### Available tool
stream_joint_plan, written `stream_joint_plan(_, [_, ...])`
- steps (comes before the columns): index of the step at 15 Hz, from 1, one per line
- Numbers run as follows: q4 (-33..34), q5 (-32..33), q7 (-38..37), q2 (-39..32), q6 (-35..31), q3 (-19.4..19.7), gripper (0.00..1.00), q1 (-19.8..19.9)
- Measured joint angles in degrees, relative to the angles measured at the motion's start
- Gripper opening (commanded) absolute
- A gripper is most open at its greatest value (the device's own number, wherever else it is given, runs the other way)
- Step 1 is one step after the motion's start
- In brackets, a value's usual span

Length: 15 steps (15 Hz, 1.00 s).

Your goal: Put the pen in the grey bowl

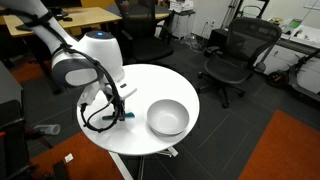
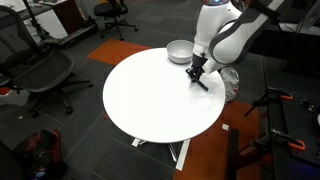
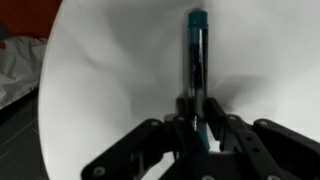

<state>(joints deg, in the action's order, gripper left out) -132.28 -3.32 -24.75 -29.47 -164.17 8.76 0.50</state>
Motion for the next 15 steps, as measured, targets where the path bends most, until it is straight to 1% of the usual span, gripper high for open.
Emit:
stream_joint_plan(2, [0.09,-0.04,0.00,-0.02,0.00,0.00,0.05,-0.01])
stream_joint_plan(5, [0.10,-0.04,-0.31,0.02,0.01,0.68,0.05,-0.69])
stream_joint_plan(8, [-0.42,-0.03,-1.47,0.90,0.02,3.04,0.05,-4.02])
stream_joint_plan(11, [-1.97,0.12,-3.16,3.83,0.44,5.38,0.05,-8.01])
stream_joint_plan(13, [-3.21,1.14,-4.61,6.67,0.83,7.17,0.05,-10.34])
stream_joint_plan(15, [-4.23,3.99,-6.50,9.79,1.47,9.58,0.05,-12.41])
